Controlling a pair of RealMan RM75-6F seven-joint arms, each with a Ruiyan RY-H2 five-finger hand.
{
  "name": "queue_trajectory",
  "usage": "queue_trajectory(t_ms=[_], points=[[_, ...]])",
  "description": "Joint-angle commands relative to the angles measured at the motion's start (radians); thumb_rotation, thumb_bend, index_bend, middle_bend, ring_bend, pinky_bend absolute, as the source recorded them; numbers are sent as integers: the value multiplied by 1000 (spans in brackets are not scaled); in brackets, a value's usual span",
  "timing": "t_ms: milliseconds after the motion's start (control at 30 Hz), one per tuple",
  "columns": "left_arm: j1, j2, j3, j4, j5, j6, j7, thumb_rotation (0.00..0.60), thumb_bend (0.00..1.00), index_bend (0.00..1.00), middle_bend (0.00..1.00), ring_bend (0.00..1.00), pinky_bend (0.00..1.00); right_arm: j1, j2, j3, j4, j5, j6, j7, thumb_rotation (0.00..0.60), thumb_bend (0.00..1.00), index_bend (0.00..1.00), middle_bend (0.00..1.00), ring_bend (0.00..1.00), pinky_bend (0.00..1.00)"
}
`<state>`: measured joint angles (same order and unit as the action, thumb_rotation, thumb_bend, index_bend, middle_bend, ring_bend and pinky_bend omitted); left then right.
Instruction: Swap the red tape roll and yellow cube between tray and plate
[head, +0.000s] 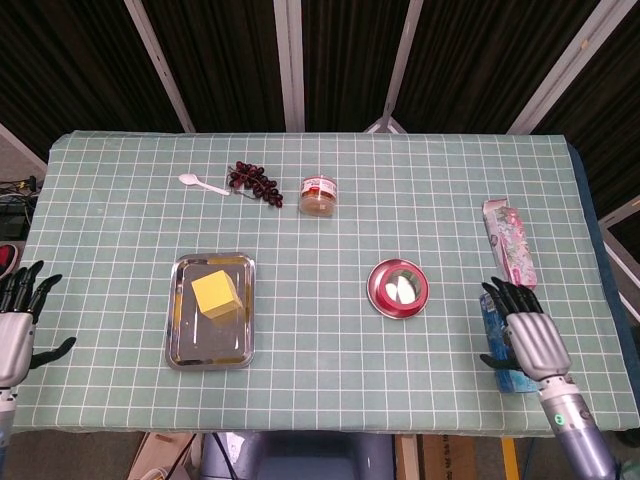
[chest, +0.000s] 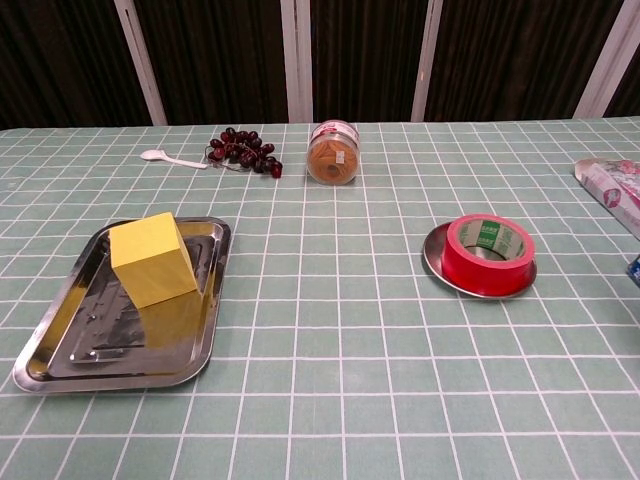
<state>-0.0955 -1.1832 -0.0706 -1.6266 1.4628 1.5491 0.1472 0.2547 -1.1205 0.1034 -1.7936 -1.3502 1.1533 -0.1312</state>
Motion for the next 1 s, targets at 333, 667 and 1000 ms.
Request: queue_trajectory(t_ms=[333, 667, 1000], points=[[2, 6, -19, 22, -36, -11, -23, 600, 46, 163, 0, 0, 7, 313, -211, 113, 52, 414, -252, -314, 600, 18, 16, 0, 0, 0], [9, 10, -29, 22, -51, -5, -24, 600, 48, 164, 0, 0, 7, 444, -309, 125, 148, 599, -288, -397, 600, 18, 15, 0, 0, 0], [13, 8, -37, 18, -65, -1, -12, 600, 66, 164, 0, 0, 7, 504, -331, 104, 225, 679, -322, -397, 600, 15, 28, 0, 5, 15]])
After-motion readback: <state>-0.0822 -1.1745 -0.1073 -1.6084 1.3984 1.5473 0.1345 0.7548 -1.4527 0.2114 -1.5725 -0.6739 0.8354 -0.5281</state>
